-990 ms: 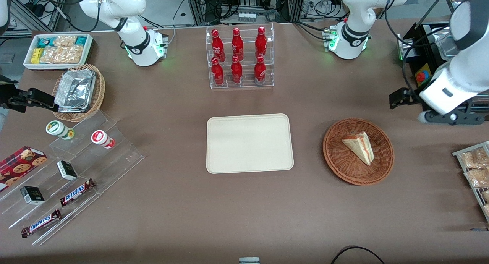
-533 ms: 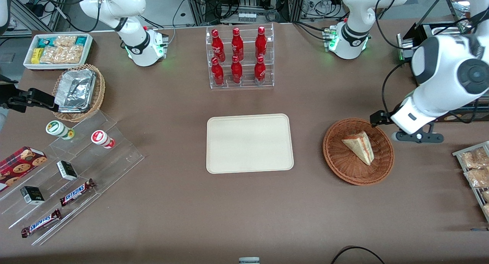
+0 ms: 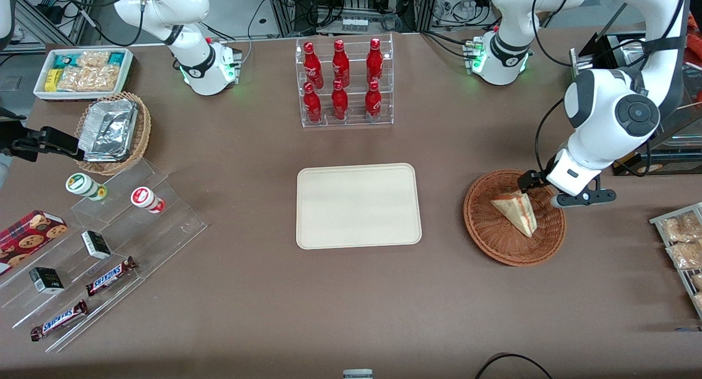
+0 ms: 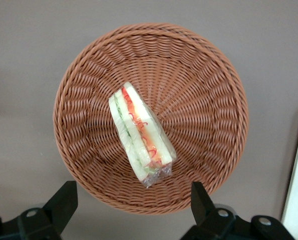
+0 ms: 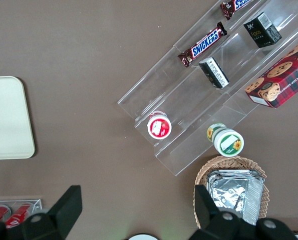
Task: Place sandwich from basket to tray
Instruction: 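Lower the open left gripper onto the sandwich and close on it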
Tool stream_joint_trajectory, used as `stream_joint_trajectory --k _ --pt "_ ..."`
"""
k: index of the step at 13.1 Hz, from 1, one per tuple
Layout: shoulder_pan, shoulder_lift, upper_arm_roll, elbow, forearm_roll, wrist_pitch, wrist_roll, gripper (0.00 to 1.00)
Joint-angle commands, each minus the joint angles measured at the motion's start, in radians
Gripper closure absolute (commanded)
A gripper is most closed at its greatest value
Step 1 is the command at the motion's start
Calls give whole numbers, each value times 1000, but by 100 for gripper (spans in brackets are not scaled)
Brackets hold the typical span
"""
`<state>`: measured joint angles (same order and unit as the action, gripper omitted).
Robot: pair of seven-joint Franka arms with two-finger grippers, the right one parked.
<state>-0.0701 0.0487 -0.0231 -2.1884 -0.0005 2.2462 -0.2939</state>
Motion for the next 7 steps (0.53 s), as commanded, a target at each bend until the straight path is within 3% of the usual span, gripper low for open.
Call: stream_joint_trajectory --k 1,4,7 --pt "-13 3 0 -22 -7 68 -275 0" --pt "-22 36 -3 -24 -7 82 -560 0" --pt "-28 60 -3 -30 -7 102 -678 0"
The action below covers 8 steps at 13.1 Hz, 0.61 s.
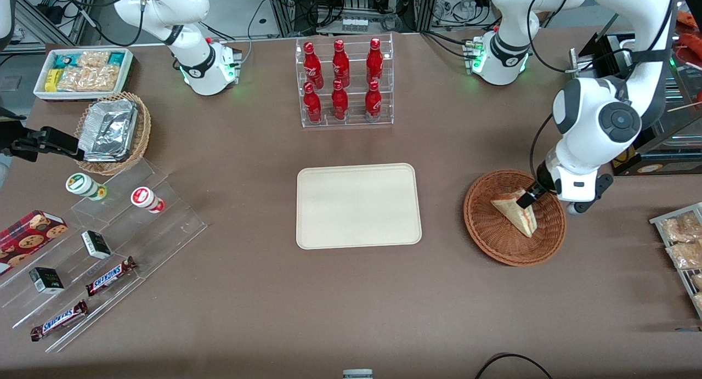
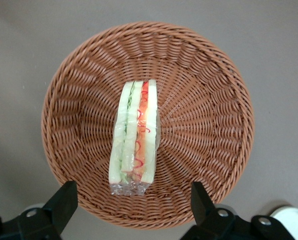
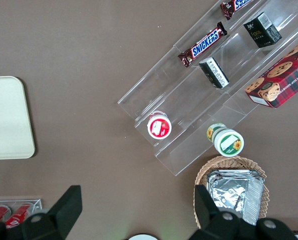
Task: Place sandwich from basket to tray
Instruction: 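Lower the open left gripper onto the sandwich and close on it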
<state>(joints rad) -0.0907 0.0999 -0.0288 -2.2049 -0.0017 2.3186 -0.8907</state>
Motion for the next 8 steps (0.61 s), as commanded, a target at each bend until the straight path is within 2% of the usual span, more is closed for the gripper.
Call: stream_joint_trajectory --k 1,8 --pt "-7 12 3 -19 -6 41 -92 0" --pt "-7 70 3 -67 9 153 -86 0"
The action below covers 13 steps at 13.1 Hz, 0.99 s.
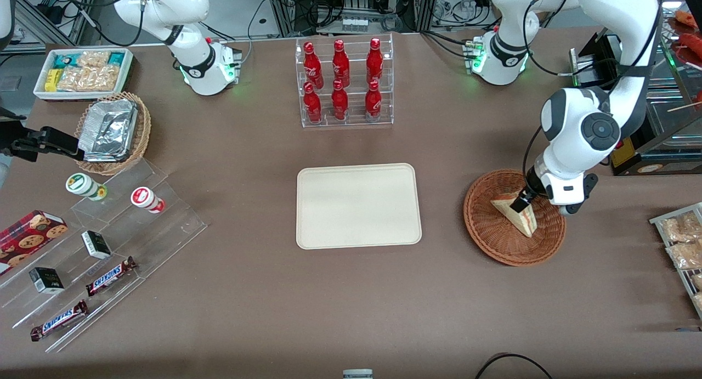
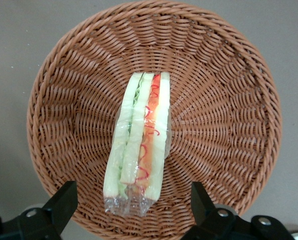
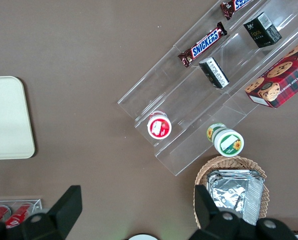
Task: Place sandwich from basket to tray
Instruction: 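Lower the open left gripper onto the sandwich and close on it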
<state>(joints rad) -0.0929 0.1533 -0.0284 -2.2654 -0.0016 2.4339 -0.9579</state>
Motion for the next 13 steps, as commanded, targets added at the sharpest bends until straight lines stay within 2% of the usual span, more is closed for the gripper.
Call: stream_joint_trajectory --k 1,7,8,9,10,11,13 --pt "-4 28 2 -5 9 43 -16 0" --pt "7 98 4 -6 9 97 -22 1" --pt "7 100 4 -8 9 96 -24 16" --pt "7 97 4 -8 9 85 -24 48" --pt "7 92 4 -6 9 73 -21 89" --pt "7 86 4 -2 8 45 -12 100" --pt "5 71 4 9 8 -2 22 100"
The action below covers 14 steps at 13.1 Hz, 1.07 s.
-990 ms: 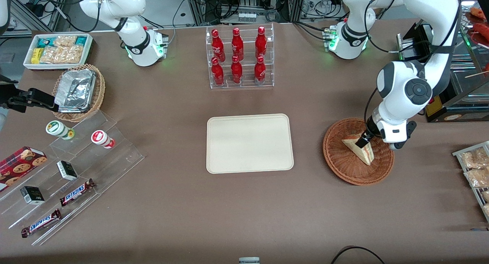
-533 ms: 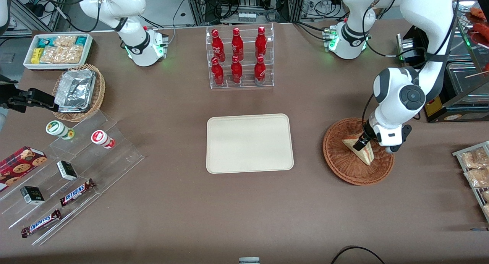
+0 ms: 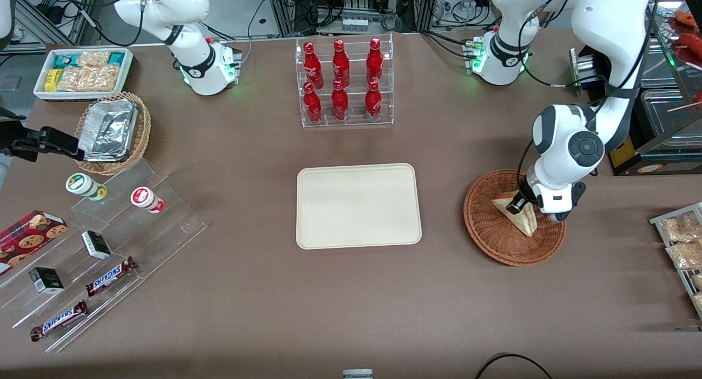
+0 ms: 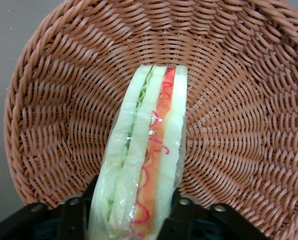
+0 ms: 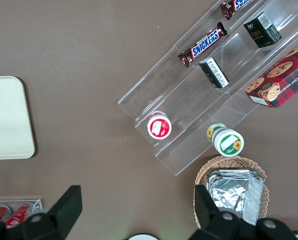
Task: Place sandwich from basket to tray
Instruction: 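Lower the open left gripper onto the sandwich and close on it, then lift the sandwich and carry it with the left gripper over the tray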
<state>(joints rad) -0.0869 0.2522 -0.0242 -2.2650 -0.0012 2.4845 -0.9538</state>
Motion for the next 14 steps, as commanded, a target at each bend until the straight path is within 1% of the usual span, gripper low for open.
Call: stream_joint_trajectory --k 1,2,3,4,5,6,7,10,12,14 --pt "-2 -39 0 15 7 -71 44 100" --pt "-4 -51 0 34 7 -96 61 100" --pt "-8 -59 -2 74 7 -158 88 100" --pt "-14 -54 -6 134 6 -264 131 100" --pt "-37 -44 -23 215 6 -405 180 100" --pt "-53 -19 -26 296 6 -494 206 100" --pt "-77 -1 -28 353 6 -534 213 100" --pt "-157 21 -28 397 4 -547 225 100" --pt "-235 54 -28 416 -3 -539 254 100" --pt "-301 94 -28 468 -11 -535 233 100"
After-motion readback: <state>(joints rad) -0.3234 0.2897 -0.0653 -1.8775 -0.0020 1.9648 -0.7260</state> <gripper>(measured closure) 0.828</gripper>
